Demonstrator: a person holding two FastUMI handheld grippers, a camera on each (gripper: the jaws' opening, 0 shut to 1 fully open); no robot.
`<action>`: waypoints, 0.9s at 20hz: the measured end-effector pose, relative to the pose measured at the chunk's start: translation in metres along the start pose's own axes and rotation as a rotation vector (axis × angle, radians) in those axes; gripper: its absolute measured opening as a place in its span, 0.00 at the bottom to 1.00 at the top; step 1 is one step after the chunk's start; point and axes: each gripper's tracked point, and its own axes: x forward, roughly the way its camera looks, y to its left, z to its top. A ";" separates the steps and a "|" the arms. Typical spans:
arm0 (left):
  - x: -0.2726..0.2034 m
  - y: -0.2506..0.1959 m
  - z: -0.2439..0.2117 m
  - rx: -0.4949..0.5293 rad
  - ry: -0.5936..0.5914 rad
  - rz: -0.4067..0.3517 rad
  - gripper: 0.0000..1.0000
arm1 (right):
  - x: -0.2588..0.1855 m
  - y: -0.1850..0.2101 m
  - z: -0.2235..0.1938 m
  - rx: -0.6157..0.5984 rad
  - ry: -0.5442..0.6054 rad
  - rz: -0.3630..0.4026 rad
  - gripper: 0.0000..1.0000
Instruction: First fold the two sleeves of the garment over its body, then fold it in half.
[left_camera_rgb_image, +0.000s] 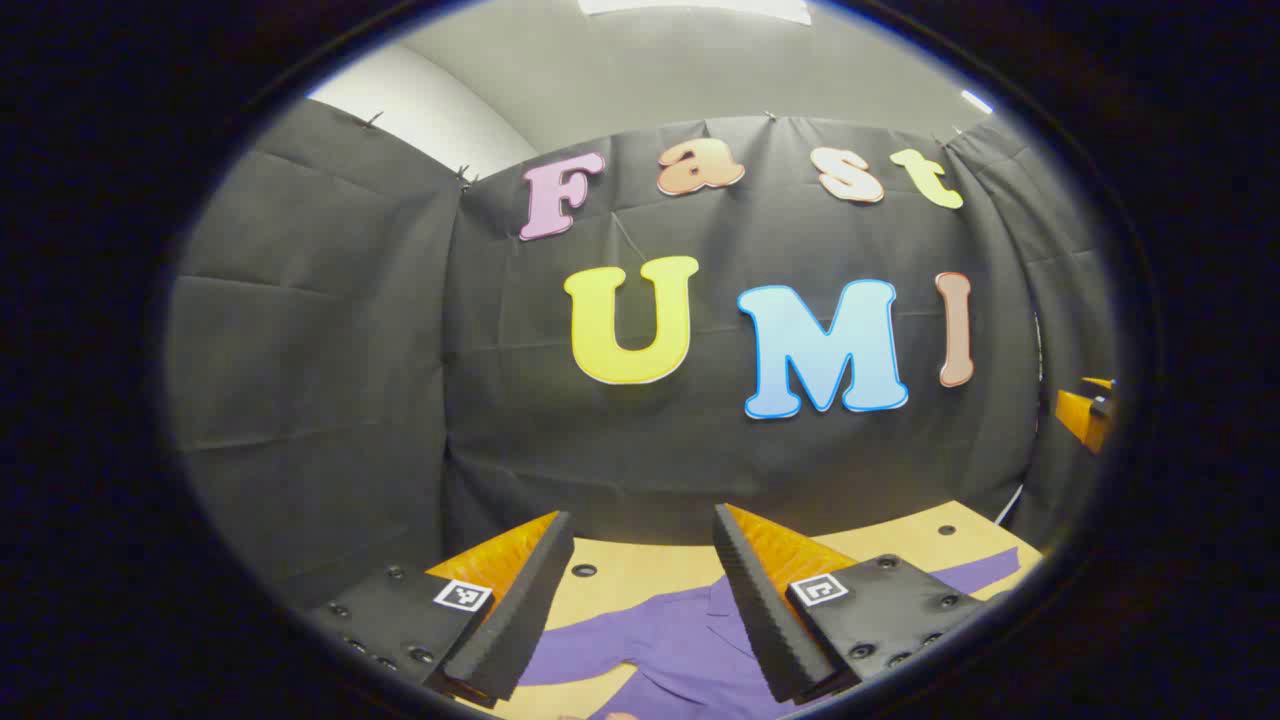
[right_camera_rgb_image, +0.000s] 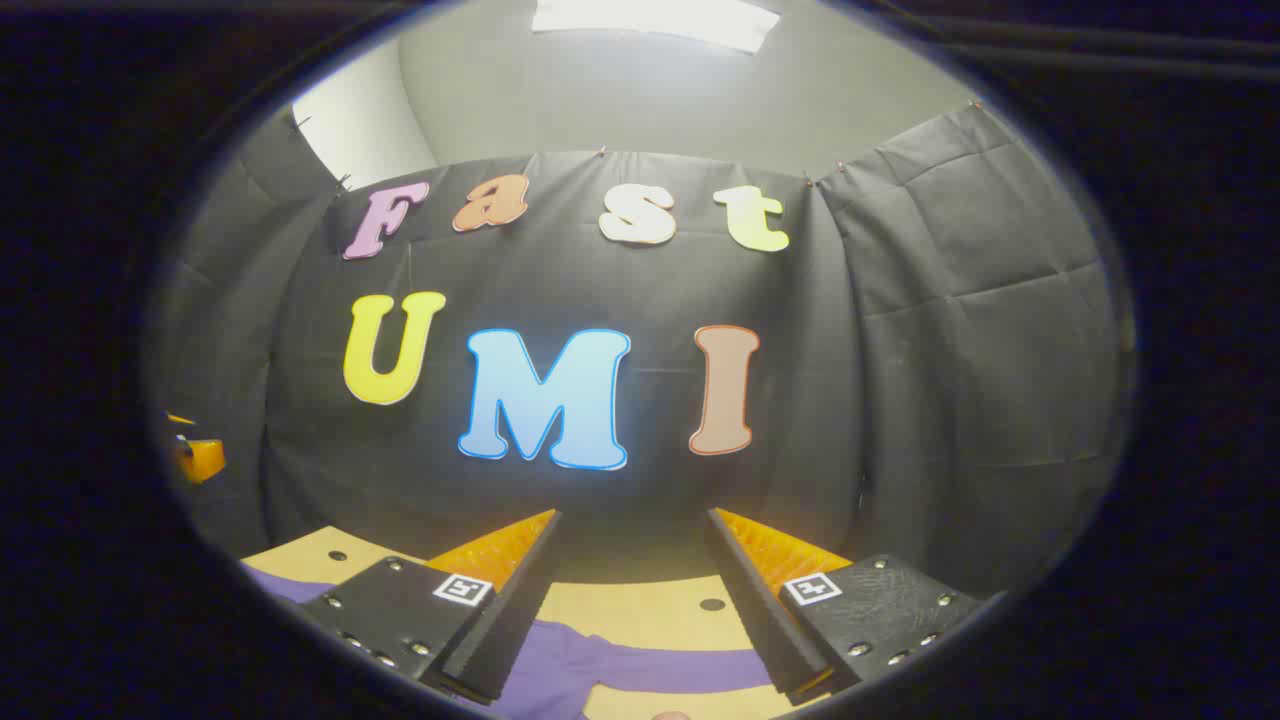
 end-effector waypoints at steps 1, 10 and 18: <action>0.001 -0.003 -0.001 0.001 0.002 -0.004 0.93 | 0.000 -0.002 0.000 0.001 0.002 0.002 0.90; 0.006 -0.014 0.004 0.010 0.009 0.019 0.93 | 0.013 -0.006 -0.009 0.002 0.017 0.029 0.90; 0.002 -0.020 0.007 0.025 0.007 0.034 0.93 | 0.023 -0.031 -0.040 -0.006 0.069 0.006 0.90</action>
